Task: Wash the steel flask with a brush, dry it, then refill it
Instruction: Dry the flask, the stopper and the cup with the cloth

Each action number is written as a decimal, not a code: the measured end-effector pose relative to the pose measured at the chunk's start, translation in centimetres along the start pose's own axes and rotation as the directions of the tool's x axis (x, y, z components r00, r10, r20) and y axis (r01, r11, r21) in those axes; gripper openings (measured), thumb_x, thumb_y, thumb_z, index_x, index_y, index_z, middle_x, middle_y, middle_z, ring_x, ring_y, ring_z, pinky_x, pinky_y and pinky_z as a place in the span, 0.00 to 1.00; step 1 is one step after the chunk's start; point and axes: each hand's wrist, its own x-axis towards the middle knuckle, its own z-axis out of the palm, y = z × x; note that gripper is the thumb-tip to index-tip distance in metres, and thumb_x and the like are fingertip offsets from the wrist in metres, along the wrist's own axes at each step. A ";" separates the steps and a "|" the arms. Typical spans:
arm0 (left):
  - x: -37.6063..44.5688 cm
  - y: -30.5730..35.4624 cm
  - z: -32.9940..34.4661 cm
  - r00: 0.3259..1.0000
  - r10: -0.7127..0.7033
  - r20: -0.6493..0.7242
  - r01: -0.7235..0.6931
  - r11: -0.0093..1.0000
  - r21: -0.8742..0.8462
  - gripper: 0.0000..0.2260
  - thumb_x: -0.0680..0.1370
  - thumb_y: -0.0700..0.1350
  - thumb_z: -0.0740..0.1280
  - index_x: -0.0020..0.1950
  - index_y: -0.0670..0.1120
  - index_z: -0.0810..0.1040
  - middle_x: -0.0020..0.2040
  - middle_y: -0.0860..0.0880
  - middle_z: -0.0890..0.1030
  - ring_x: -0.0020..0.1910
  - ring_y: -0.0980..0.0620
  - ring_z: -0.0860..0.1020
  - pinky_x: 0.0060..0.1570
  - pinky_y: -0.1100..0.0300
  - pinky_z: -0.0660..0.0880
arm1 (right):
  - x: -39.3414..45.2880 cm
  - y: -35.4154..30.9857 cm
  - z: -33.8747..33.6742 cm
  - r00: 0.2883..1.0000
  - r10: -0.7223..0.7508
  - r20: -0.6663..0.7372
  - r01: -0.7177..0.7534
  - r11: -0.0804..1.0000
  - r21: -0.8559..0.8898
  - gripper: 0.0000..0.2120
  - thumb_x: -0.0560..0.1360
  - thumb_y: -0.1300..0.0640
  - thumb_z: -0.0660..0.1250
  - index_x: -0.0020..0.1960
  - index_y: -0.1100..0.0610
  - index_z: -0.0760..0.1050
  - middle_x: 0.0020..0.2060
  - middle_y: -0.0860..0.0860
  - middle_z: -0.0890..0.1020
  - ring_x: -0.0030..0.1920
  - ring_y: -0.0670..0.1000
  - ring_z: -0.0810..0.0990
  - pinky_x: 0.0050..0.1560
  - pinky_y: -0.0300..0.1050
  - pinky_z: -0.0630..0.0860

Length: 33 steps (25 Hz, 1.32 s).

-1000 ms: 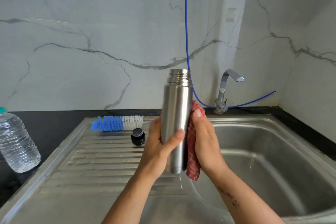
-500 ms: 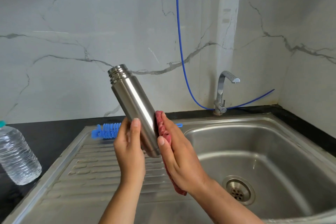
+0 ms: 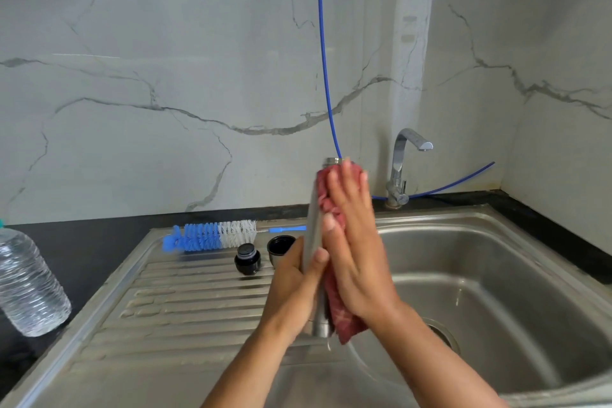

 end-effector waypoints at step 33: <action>0.2 1.2 -2.3 0.892 0.008 -0.452 -0.239 0.857 -0.456 0.35 0.62 0.48 0.80 0.66 0.39 0.78 0.63 0.40 0.83 0.63 0.39 0.82 0.68 0.40 0.74 | -0.6 -2.0 1.3 0.761 0.635 0.134 -0.589 0.590 0.553 0.20 0.87 0.47 0.54 0.58 0.51 0.84 0.52 0.47 0.88 0.59 0.47 0.84 0.66 0.48 0.76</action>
